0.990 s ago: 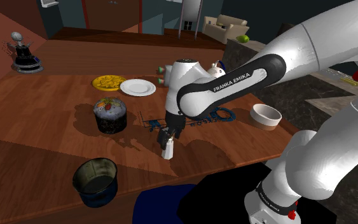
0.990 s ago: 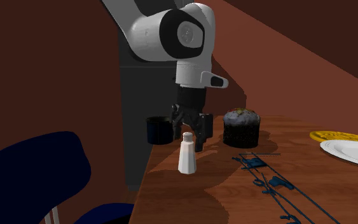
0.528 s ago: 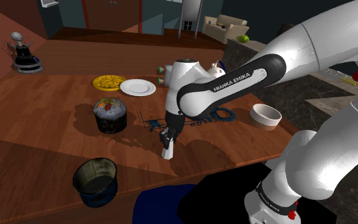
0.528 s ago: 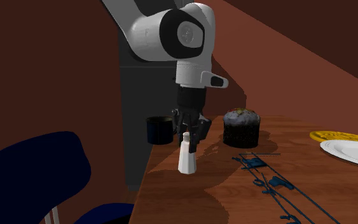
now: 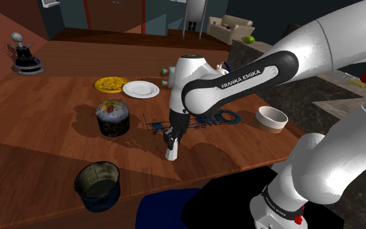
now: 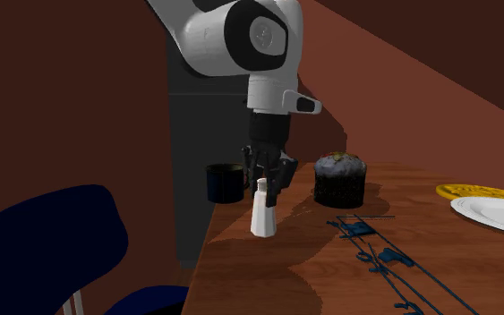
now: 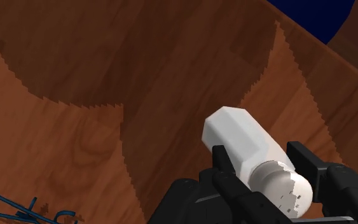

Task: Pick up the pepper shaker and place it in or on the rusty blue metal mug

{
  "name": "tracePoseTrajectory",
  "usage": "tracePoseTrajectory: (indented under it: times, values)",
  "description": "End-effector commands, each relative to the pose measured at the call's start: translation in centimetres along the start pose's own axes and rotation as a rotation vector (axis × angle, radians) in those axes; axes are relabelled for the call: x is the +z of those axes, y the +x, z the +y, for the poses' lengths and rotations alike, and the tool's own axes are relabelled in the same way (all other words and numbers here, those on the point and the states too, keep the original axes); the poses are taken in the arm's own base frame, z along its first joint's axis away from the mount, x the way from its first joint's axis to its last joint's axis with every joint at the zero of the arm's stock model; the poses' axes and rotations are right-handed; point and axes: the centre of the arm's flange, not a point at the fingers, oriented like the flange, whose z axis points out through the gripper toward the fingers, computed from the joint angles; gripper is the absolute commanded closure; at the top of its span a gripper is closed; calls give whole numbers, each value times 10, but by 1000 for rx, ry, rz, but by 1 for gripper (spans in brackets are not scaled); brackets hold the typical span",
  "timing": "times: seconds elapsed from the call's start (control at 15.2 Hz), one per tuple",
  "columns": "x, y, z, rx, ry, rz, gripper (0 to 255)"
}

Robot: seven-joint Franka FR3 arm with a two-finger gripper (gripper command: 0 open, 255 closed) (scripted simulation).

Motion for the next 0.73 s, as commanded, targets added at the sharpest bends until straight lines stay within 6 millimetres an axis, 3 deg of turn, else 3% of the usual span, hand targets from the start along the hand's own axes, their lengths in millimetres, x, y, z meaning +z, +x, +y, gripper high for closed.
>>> tracePoseTrajectory:
  times: [0.0,0.66]
  values:
    - [-10,0,-1,0,0,0,255]
    - [-62,-1,-6,0,0,0,255]
